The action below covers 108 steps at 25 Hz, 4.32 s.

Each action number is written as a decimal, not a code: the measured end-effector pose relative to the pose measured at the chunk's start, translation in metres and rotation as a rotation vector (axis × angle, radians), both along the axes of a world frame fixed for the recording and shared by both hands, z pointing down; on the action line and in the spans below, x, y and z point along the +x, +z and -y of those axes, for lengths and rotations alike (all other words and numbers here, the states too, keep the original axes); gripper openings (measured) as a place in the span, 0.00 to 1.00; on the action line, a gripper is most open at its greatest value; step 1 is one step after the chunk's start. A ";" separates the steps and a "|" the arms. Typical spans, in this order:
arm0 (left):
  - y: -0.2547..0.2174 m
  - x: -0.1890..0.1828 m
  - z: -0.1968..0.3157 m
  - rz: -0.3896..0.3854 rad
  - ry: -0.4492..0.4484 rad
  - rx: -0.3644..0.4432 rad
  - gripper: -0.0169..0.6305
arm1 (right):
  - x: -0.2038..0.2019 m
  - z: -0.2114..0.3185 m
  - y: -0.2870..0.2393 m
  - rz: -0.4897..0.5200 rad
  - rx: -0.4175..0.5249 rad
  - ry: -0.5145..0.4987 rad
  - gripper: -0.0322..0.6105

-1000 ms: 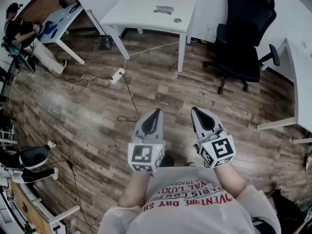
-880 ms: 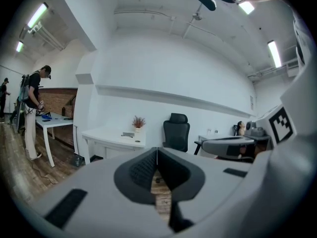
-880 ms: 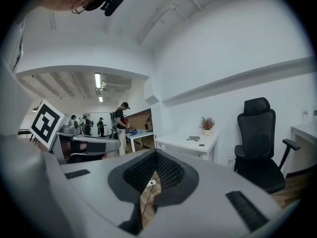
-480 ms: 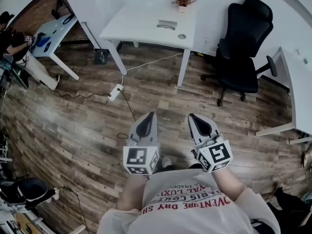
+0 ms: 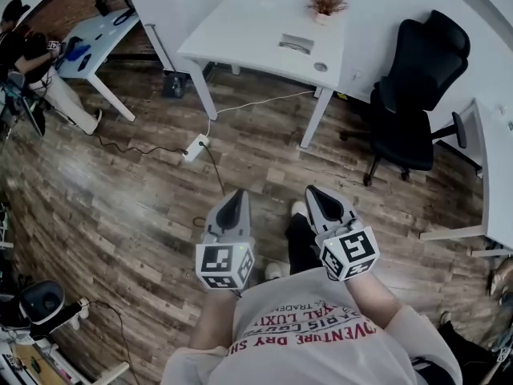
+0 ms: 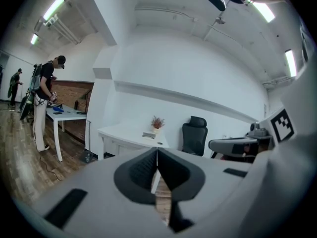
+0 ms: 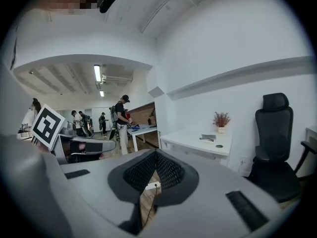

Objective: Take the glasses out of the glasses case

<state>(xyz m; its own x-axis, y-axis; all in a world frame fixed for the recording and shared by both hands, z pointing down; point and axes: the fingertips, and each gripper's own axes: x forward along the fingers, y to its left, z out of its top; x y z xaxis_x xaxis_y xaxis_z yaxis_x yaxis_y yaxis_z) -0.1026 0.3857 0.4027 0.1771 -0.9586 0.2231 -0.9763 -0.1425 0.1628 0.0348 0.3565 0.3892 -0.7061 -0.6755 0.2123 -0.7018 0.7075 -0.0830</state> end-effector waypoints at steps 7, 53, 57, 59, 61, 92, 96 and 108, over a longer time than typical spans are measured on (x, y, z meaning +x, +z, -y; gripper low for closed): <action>0.001 -0.034 0.064 0.044 -0.099 -0.005 0.04 | -0.041 0.077 0.007 0.020 0.003 -0.120 0.07; 0.022 -0.017 0.712 0.033 0.394 -0.156 0.04 | -0.027 0.663 0.039 -0.009 -0.166 0.293 0.07; 0.035 -0.032 0.736 0.039 0.425 -0.189 0.04 | -0.049 0.687 0.053 -0.039 -0.207 0.288 0.07; 0.042 -0.037 0.743 0.032 0.427 -0.210 0.04 | -0.059 0.695 0.061 -0.068 -0.230 0.260 0.07; 0.051 -0.040 0.748 0.023 0.426 -0.235 0.04 | -0.067 0.702 0.072 -0.104 -0.252 0.225 0.07; 0.141 -0.025 0.762 -0.019 0.352 -0.460 0.04 | -0.091 0.734 0.229 -0.727 -0.420 -0.343 0.13; 0.146 -0.027 0.760 -0.028 0.344 -0.476 0.04 | -0.091 0.733 0.232 -0.781 -0.374 -0.408 0.10; 0.132 -0.026 0.763 -0.056 0.339 -0.456 0.04 | -0.084 0.743 0.210 -0.706 -0.373 -0.390 0.09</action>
<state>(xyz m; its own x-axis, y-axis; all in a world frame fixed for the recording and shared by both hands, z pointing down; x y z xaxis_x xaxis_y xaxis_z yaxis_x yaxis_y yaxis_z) -0.1288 -0.3774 0.5342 0.4813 -0.6550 0.5825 -0.8764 -0.3491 0.3316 -0.0491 -0.3866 0.5996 -0.4925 -0.2139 0.8436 -0.3908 0.9205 0.0052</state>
